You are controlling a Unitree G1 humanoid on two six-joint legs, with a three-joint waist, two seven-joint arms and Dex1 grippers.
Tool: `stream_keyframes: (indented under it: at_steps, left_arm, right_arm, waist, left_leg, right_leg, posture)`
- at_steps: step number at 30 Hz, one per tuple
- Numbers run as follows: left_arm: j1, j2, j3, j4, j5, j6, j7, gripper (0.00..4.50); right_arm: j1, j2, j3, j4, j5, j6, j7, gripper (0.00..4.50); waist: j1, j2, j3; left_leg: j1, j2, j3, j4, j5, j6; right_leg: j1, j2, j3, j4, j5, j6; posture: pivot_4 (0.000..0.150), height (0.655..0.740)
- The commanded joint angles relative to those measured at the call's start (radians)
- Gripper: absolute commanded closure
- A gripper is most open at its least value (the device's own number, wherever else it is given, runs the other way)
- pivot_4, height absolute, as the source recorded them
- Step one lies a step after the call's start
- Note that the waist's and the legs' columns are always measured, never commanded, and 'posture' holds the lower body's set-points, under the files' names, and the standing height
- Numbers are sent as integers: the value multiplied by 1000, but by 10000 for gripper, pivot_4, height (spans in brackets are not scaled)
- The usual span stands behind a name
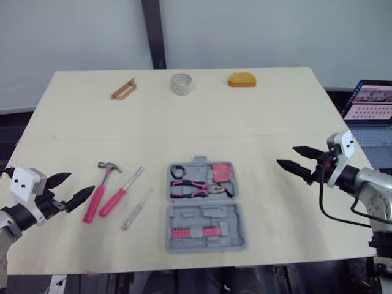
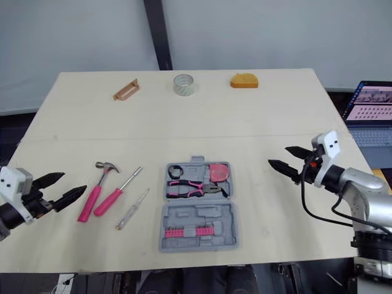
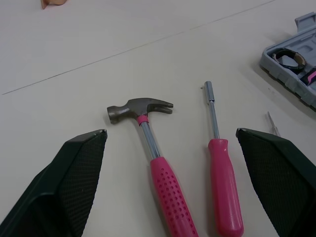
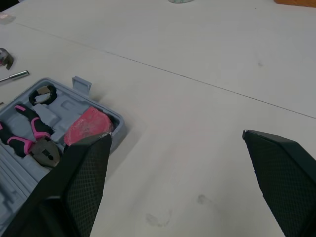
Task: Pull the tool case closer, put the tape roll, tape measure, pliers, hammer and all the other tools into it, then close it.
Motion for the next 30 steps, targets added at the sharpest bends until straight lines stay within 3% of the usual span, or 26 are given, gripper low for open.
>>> stream_keyframes:
  at_steps: [1, 9, 19, 24, 30]
  left_arm:
    - [21, 16, 87, 19, -10, -18, 9, 0]
    - [51, 54, 181, 202, 19, -101, -17, 0]
    - [60, 64, 157, 228, 32, -138, -36, 0]
    - [69, 56, 67, 111, 22, -100, -83, 0]
    - [62, 53, -139, -107, 14, -24, -142, 0]
  right_arm:
    - [11, -18, -17, -27, 1, -4, -10, 312]
    - [64, -62, -33, 50, -35, -52, 16, 312]
    - [75, -93, -17, 54, -40, -42, 44, 312]
    - [65, -79, -23, -40, 40, 86, 35, 312]
    - [57, -59, 114, -307, 124, 210, 71, 312]
  waist:
    - [5, 0, 0]
    - [5, 0, 0]
    - [4, 0, 0]
    - [6, 0, 0]
    - [5, 0, 0]
  left_leg:
    - [0, 0, 2, 0, 1, 0]
    - [0, 1, 10, -2, 1, 0]
    - [1, 1, 15, -2, 1, 1]
    - [2, 1, 15, -2, 0, 1]
    - [2, 2, 16, -2, 0, 1]
  right_leg:
    - [0, 0, 1, -1, 0, 0]
    - [-8, 1, 9, 1, 0, 0]
    - [-11, 1, 14, 2, 0, 0]
    - [-11, 1, 15, 2, 0, 0]
    - [-11, 2, 17, 2, 0, 0]
  posture:
    - [1500, 7400]
    - [1500, 7400]
    - [1500, 7400]
    - [1500, 7400]
    - [1500, 7400]
